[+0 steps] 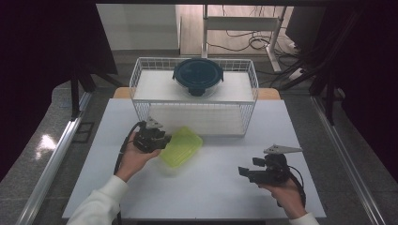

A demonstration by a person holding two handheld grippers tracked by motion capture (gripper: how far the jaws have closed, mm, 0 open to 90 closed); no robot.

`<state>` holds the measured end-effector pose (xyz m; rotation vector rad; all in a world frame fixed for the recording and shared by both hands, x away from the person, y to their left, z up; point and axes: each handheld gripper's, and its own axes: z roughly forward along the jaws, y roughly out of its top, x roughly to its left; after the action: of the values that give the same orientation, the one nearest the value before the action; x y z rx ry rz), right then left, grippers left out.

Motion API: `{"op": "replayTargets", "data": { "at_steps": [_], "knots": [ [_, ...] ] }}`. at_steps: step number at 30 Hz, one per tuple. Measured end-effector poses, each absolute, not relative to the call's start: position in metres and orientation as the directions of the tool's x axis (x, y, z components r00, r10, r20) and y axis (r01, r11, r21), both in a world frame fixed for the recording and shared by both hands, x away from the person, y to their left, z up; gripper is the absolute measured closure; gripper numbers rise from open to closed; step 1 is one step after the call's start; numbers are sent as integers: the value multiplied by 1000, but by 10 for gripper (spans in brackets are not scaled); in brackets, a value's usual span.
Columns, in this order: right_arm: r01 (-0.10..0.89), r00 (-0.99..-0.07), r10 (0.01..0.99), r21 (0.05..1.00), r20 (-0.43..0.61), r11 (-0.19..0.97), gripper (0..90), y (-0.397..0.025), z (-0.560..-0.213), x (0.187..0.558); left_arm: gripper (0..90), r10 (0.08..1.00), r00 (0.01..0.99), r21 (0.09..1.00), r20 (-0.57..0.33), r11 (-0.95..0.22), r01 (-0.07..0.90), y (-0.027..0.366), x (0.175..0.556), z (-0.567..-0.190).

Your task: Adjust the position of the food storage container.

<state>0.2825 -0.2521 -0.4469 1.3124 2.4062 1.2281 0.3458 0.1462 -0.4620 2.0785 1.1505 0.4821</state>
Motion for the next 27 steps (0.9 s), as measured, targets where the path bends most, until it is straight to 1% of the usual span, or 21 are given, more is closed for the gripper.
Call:
{"op": "replayTargets", "data": {
  "at_steps": [3, 6, 8, 11, 14, 22, 27],
  "knots": [
    [641, -610, 754, 712, 245, 287, 242, -252, -448, 283, 734, 854, 520, 724, -17, -348, 596, 146, 357, -466],
    [642, -611, 753, 710, 244, 290, 243, -252, -448, 283, 815, 844, 536, 704, 28, -397, 589, 146, 365, -468],
    [646, -611, 750, 706, 252, 289, 252, -253, -449, 284, 850, 837, 543, 684, 62, -432, 588, 143, 370, -472],
    [646, -609, 752, 708, 252, 285, 254, -254, -449, 284, 882, 824, 560, 659, 79, -465, 591, 140, 378, -476],
    [647, -606, 754, 709, 254, 282, 253, -255, -449, 284, 894, 821, 563, 645, 97, -483, 592, 137, 384, -481],
    [649, -608, 750, 708, 262, 279, 263, -255, -450, 285, 900, 806, 582, 609, 109, -517, 602, 132, 396, -494],
    [650, -605, 752, 709, 263, 275, 264, -256, -450, 286, 900, 805, 588, 612, 72, -501, 611, 133, 400, -496]
  ]
}}
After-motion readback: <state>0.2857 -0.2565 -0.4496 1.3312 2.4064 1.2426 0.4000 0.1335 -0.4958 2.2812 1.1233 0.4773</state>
